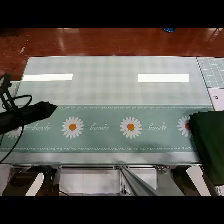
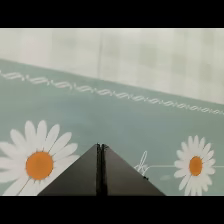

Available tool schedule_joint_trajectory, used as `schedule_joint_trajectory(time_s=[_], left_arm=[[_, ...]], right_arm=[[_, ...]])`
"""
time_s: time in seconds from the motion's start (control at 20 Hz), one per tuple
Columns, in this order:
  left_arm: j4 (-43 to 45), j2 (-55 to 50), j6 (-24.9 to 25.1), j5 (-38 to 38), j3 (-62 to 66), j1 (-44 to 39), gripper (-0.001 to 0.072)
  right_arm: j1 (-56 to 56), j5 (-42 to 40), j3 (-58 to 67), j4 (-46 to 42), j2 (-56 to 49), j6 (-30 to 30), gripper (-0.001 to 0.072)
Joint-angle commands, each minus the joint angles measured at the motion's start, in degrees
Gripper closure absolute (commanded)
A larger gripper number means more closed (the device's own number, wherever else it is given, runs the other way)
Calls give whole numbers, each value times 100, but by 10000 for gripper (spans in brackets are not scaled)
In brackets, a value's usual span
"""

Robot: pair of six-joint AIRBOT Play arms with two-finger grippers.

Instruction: Fold the shirts.

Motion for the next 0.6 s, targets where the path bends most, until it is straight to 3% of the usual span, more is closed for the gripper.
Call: schedule_joint_trajectory(time_s=[0.0,0.05,0.15,0.25,0.3,0.4,0.5,0.55], left_arm=[[-896,-684,752,136,632,-9,691],[-1311,-1003,1071,111,946,-20,692],[-1650,-1766,1241,-66,1880,-236,692],[-1582,-2481,1215,-807,2898,-640,693],[-1294,-2771,1189,-994,3329,-962,693],[175,-3093,750,-918,3770,-1517,693],[2328,-3246,-284,-861,3773,-1720,692],[2988,-3303,-848,-951,3696,-1700,691]], right_arm=[[616,-1318,201,2369,-354,-601,675],[1233,-1912,201,2758,-424,-789,675],[2747,-2889,201,2981,-577,-1224,675],[4415,-3545,201,2837,-798,-1598,675],[5237,-3825,201,2398,-955,-1491,675],[6459,-4087,201,1158,-1355,-933,675],[7108,-3829,201,72,-1873,-345,675],[7200,-3620,199,-264,-2087,-140,675]])
